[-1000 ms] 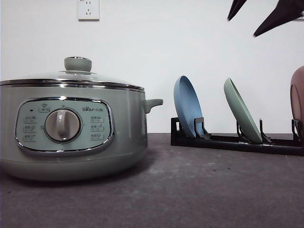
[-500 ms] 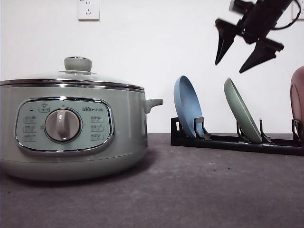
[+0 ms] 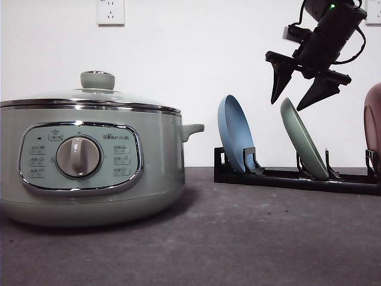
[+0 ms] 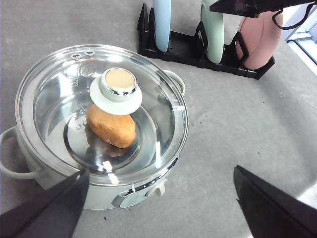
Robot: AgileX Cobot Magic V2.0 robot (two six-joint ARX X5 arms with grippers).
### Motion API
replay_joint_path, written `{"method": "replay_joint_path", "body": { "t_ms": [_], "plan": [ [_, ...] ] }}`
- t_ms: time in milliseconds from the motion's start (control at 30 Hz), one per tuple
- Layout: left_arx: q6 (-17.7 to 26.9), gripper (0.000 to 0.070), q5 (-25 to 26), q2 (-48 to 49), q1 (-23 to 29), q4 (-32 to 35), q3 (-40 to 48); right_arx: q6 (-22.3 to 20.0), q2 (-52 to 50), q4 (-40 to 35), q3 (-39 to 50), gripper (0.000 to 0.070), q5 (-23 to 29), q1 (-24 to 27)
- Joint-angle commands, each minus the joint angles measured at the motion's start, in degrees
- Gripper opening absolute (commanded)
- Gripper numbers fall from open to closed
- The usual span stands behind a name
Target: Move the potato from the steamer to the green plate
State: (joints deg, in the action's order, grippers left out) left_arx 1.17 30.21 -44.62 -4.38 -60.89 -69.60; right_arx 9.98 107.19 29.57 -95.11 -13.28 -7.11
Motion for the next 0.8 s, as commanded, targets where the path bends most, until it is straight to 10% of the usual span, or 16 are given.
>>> {"method": "replay_joint_path", "body": {
  "t_ms": [0,767],
  "plan": [
    [0.5,0.0595,0.3,-0.3,-0.1,0.4,-1.2,0.6,1.3,-0.5,-1.3,0.0334,0.2,-0.2],
    [0.5,0.0595,0.3,-0.3,-0.1,0.4,-1.2,1.7,1.4,0.4,-1.3,0.0012,-1.8,-0.2]
  ]
}}
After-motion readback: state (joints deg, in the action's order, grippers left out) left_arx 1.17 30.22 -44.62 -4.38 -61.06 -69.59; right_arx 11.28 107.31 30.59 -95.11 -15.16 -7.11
